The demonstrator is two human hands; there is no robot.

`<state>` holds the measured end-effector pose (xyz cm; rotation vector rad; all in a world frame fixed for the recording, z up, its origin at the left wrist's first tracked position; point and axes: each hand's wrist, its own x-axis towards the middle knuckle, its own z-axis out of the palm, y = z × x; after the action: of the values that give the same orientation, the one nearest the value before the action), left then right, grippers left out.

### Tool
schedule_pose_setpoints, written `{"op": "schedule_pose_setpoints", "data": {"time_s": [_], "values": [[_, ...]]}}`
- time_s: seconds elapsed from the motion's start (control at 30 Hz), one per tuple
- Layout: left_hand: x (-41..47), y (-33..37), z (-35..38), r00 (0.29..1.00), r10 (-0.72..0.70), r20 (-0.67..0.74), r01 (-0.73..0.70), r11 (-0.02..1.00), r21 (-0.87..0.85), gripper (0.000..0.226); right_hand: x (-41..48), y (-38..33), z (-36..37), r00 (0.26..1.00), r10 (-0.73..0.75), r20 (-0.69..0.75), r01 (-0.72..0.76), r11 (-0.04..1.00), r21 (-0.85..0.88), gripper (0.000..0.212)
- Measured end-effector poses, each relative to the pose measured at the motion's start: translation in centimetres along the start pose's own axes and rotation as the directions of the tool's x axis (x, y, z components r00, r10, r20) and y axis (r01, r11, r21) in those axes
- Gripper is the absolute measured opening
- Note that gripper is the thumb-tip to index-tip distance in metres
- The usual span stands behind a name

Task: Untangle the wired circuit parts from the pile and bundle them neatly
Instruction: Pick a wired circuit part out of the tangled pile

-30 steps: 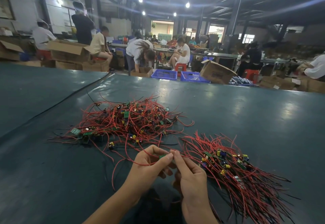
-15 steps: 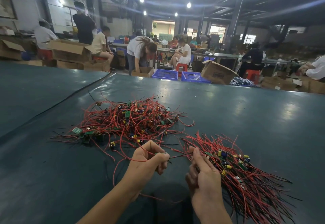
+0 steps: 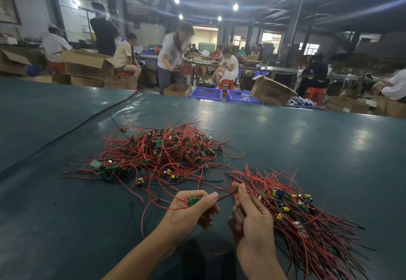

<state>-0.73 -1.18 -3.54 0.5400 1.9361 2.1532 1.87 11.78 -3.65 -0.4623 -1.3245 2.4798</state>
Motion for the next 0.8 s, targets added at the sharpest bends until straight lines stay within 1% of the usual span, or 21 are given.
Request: {"op": "schedule_pose_setpoints", "data": {"time_s": [0.1,0.17,0.27,0.3,0.37,0.47,0.57,0.63,0.7,0.8], "values": [[0.2,-0.1,0.1,0.999,0.005,-0.051,-0.005,1.0,0.001,0.032,0.0,0.8,0.1,0.998,-0.044,-0.053,0.039,0.994,-0.098,0.018],[0.3,-0.2,-0.1,0.996,0.054,-0.067,-0.051,0.997,0.054,0.03,0.2,1.0,0.0,0.995,-0.064,-0.074,0.056,0.993,-0.106,0.02],[0.3,-0.4,-0.4,0.99,0.139,-0.033,-0.132,0.978,0.16,0.023,0.4,0.8,-0.2,0.99,-0.077,-0.116,0.065,0.993,-0.101,0.02],[0.2,-0.5,-0.4,0.989,0.145,-0.011,-0.14,0.974,0.177,0.019,0.5,0.8,-0.3,0.989,-0.08,-0.125,0.068,0.993,-0.098,0.019],[0.2,-0.7,-0.3,0.989,0.145,0.008,-0.144,0.97,0.195,0.018,0.4,0.9,-0.3,0.987,-0.087,-0.134,0.073,0.992,-0.105,0.018],[0.1,-0.7,0.0,0.989,0.144,-0.027,-0.138,0.977,0.161,0.021,0.1,1.1,0.1,0.992,-0.094,-0.084,0.077,0.981,-0.178,0.019],[0.0,-0.5,0.3,0.989,0.14,-0.053,-0.134,0.985,0.113,0.028,-0.6,1.9,0.8,0.991,-0.107,0.076,0.124,0.953,-0.278,0.028],[0.0,-0.6,0.3,0.989,0.14,-0.048,-0.134,0.984,0.118,0.029,-1.2,2.2,1.1,0.986,-0.114,0.125,0.15,0.933,-0.328,0.034],[0.0,-0.6,0.2,0.989,0.144,-0.022,-0.139,0.979,0.148,0.029,-1.1,2.0,1.1,0.984,-0.125,0.128,0.165,0.906,-0.39,0.038],[-0.1,-0.8,0.1,0.991,0.135,0.02,-0.136,0.972,0.193,0.027,-0.4,1.3,0.5,0.992,-0.123,0.037,0.127,0.9,-0.418,0.042]]}}
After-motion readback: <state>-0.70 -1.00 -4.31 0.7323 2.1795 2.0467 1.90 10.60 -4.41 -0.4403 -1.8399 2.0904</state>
